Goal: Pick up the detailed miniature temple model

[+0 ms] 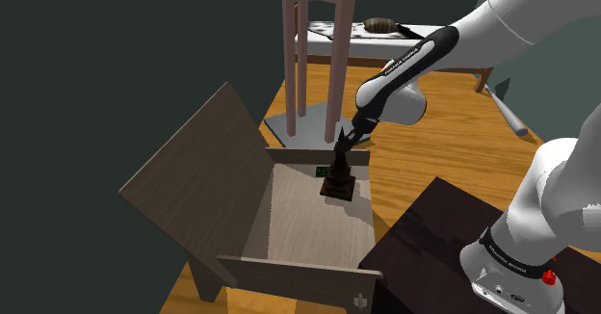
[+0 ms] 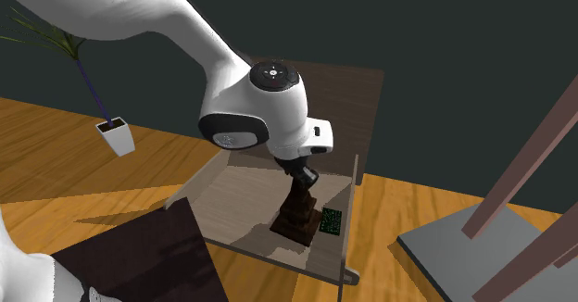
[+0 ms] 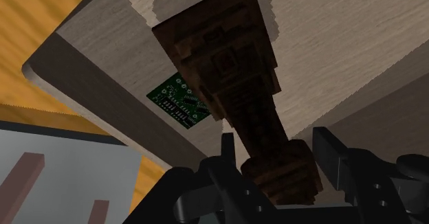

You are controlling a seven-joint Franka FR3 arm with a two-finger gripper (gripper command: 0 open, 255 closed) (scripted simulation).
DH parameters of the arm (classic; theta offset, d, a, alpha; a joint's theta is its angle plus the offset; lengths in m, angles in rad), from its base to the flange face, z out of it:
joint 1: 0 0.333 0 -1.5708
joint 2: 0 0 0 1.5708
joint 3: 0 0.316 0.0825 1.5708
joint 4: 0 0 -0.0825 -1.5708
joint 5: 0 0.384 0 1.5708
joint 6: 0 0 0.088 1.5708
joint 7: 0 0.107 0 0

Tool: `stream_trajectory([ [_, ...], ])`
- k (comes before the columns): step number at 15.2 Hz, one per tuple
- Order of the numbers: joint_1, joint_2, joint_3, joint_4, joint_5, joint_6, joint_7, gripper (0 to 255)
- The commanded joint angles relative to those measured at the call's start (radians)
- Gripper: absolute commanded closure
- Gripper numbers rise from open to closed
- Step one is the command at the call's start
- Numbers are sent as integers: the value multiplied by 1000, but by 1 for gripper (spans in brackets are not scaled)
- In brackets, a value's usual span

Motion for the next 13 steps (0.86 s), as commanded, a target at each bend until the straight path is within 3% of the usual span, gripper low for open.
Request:
stream_trajectory([
  [1, -5, -34, -5, -6, -63, -20, 54, 255],
  [9, -42, -141, 3, -1, -238, -115, 204, 255],
  [13, -53, -166, 9, 5, -271, -144, 234, 255],
])
